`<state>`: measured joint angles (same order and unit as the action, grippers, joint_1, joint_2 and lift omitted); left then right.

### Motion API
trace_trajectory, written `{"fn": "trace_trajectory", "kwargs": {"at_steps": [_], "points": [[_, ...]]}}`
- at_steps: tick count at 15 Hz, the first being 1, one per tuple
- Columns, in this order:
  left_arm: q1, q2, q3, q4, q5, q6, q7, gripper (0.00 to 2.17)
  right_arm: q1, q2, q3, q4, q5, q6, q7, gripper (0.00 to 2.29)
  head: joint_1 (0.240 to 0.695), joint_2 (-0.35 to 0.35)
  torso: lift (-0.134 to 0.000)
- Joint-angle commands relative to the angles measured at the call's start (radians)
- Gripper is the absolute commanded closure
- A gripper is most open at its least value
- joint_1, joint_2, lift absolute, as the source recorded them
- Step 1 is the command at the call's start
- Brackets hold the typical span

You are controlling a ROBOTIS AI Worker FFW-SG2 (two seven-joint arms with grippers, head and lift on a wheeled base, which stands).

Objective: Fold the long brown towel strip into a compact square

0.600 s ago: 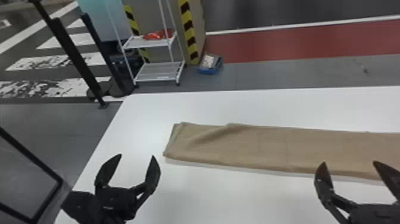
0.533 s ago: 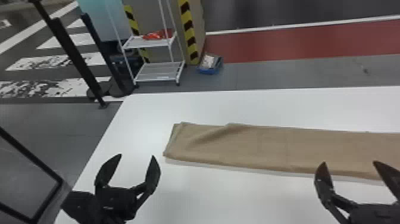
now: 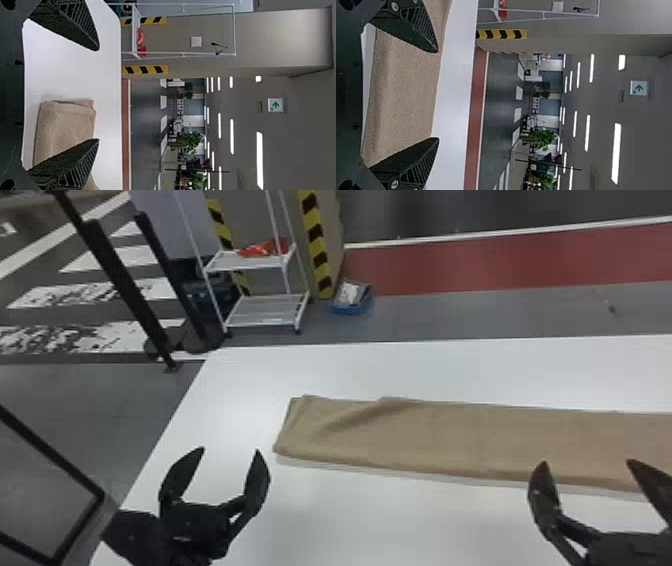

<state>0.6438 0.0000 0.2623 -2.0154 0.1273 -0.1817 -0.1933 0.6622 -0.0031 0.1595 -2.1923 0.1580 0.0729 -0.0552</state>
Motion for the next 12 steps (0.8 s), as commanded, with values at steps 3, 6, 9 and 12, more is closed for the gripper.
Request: {"fn": "trace_trajectory", "kwargs": {"at_steps": [3, 6, 9, 12], "points": [[0.000, -0.003, -0.002, -0.005, 0.000, 0.000, 0.000, 0.05, 0.004, 0.004, 0.002, -0.003, 0.000, 0.000, 0.000, 0.09, 0.695, 0.248, -0.122], [-0.023, -0.003, -0.009, -0.011, 0.002, 0.058, -0.002, 0.06, 0.004, 0.004, 0.003, -0.001, 0.000, 0.000, 0.000, 0.09, 0.695, 0.248, -0.122], [-0.078, -0.003, -0.012, -0.062, 0.002, 0.230, -0.025, 0.07, 0.004, 0.004, 0.003, -0.001, 0.000, 0.000, 0.000, 0.09, 0.695, 0.238, -0.122], [-0.170, -0.003, -0.002, -0.088, 0.011, 0.460, -0.091, 0.07, 0.002, 0.004, 0.003, 0.005, -0.002, 0.003, 0.000, 0.09, 0.695, 0.220, -0.122]]}}
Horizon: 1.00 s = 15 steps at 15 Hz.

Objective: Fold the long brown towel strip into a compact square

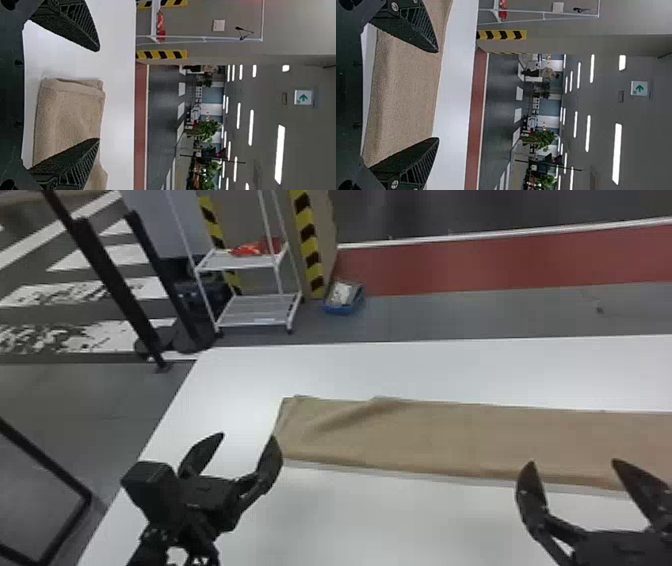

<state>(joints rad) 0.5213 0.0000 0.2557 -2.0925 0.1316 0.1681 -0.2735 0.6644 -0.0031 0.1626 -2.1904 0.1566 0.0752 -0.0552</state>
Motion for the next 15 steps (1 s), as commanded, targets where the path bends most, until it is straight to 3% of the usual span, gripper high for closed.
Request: {"fn": "trace_trajectory", "kwargs": {"at_steps": [1, 8, 15], "points": [[-0.089, -0.003, 0.005, -0.009, 0.008, 0.163, -0.019, 0.08, -0.002, 0.004, 0.000, 0.006, -0.002, 0.001, 0.000, 0.09, 0.695, 0.205, -0.122], [-0.360, -0.003, 0.117, 0.135, 0.006, 0.558, -0.107, 0.08, -0.028, 0.004, 0.015, 0.029, -0.019, 0.007, 0.000, 0.10, 0.695, 0.200, -0.122], [-0.497, -0.003, 0.137, 0.316, -0.007, 0.620, -0.135, 0.10, -0.040, 0.004, 0.023, 0.041, -0.023, 0.013, 0.000, 0.10, 0.695, 0.227, -0.122]]}}
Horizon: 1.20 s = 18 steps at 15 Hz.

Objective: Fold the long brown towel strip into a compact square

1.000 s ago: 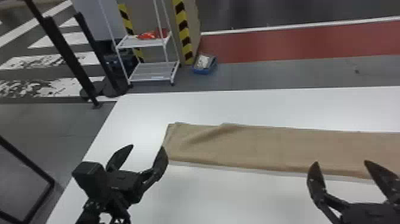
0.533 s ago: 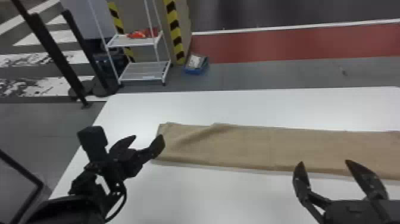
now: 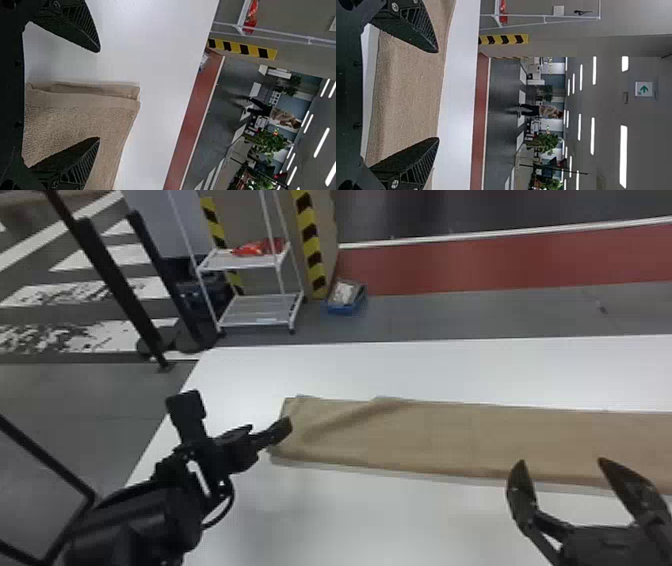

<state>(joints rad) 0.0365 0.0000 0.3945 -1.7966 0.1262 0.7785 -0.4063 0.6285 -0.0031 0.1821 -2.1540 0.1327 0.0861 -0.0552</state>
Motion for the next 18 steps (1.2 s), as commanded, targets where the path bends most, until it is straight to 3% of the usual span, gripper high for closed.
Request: {"fn": "trace_trajectory", "kwargs": {"at_steps": [1, 4, 8, 10, 11, 15, 18], "points": [[-0.017, -0.003, -0.002, 0.036, -0.010, 0.012, -0.002, 0.10, -0.007, 0.004, 0.005, 0.006, 0.001, 0.005, 0.000, 0.10, 0.695, 0.225, -0.122], [-0.020, -0.003, -0.009, 0.060, -0.020, 0.012, -0.012, 0.16, -0.007, 0.004, 0.007, 0.005, -0.001, 0.005, 0.000, 0.10, 0.695, 0.224, -0.122], [-0.021, -0.003, -0.009, 0.062, -0.050, 0.052, -0.092, 0.67, -0.009, 0.004, 0.005, 0.006, -0.001, 0.008, 0.000, 0.10, 0.695, 0.211, -0.122], [-0.014, -0.003, -0.002, 0.052, -0.045, 0.071, -0.121, 1.57, -0.009, 0.004, 0.007, 0.006, -0.001, 0.008, 0.000, 0.10, 0.695, 0.201, -0.122], [-0.006, -0.003, -0.002, 0.040, -0.045, 0.101, -0.128, 1.91, -0.009, 0.004, 0.007, 0.006, -0.001, 0.008, 0.000, 0.10, 0.695, 0.201, -0.122], [0.033, -0.003, 0.033, -0.027, -0.022, 0.107, -0.143, 1.91, -0.009, 0.004, 0.007, 0.008, -0.002, 0.008, 0.000, 0.10, 0.695, 0.202, -0.122], [0.071, -0.003, 0.104, -0.084, 0.038, 0.107, -0.164, 1.91, -0.009, 0.004, 0.007, 0.008, -0.002, 0.008, 0.000, 0.10, 0.695, 0.222, -0.122]]}}
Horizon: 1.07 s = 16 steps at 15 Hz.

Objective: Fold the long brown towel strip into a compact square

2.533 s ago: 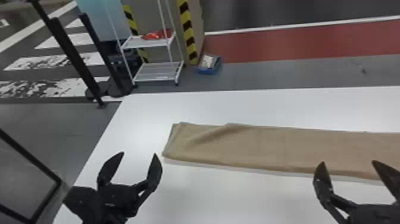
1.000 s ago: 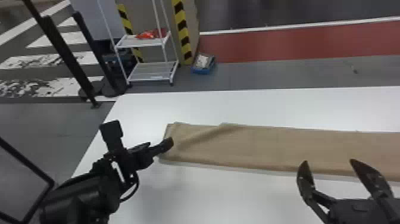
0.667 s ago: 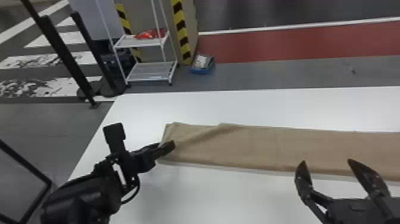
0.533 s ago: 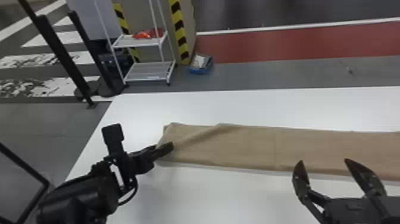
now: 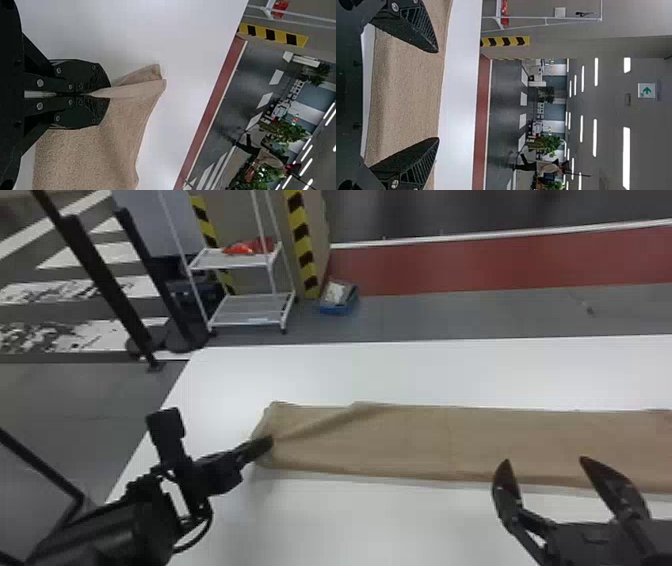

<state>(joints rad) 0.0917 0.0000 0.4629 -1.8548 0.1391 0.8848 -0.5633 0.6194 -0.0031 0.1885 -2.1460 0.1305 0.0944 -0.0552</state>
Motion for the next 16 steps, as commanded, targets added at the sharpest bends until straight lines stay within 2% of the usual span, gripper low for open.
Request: {"fn": "trace_trajectory", "kwargs": {"at_steps": [1, 3, 5, 7, 9, 12, 14, 15, 16], "points": [[0.023, -0.003, 0.077, -0.034, 0.040, 0.001, -0.018, 1.91, 0.000, 0.004, 0.000, 0.000, 0.000, 0.000, 0.000, 0.10, 0.695, 0.230, -0.122], [0.023, -0.003, 0.172, -0.040, 0.080, 0.004, -0.038, 1.91, 0.000, 0.004, 0.000, 0.000, 0.000, 0.000, 0.000, 0.10, 0.695, 0.251, -0.122], [0.019, 0.000, 0.252, -0.041, 0.116, 0.013, -0.040, 1.91, -0.001, 0.004, 0.000, 0.000, 0.000, 0.000, 0.000, 0.10, 0.695, 0.306, -0.122], [0.013, 0.012, 0.290, -0.061, 0.151, 0.063, -0.040, 1.91, 0.000, 0.004, 0.000, -0.002, 0.000, 0.000, 0.000, 0.10, 0.695, 0.345, -0.122], [0.026, 0.003, 0.304, -0.147, 0.191, 0.124, -0.040, 1.91, 0.000, 0.004, 0.000, -0.002, 0.000, 0.000, 0.000, 0.10, 0.695, 0.350, -0.122], [0.062, -0.003, 0.201, -0.304, 0.260, 0.231, -0.009, 1.91, 0.006, 0.004, -0.007, -0.003, 0.000, 0.000, 0.000, 0.10, 0.695, 0.350, -0.122], [0.074, -0.003, 0.069, -0.414, 0.261, 0.259, 0.053, 1.91, 0.014, 0.004, -0.017, -0.009, 0.000, 0.000, 0.000, 0.10, 0.695, 0.323, -0.122], [0.079, -0.003, -0.012, -0.462, 0.261, 0.259, 0.102, 1.91, 0.022, -0.002, -0.024, -0.017, -0.006, 0.000, 0.000, 0.10, 0.695, 0.265, -0.122], [0.079, -0.003, -0.087, -0.492, 0.254, 0.259, 0.140, 1.91, 0.026, -0.003, -0.041, -0.026, -0.017, 0.000, 0.000, 0.10, 0.695, 0.265, -0.122]]}}
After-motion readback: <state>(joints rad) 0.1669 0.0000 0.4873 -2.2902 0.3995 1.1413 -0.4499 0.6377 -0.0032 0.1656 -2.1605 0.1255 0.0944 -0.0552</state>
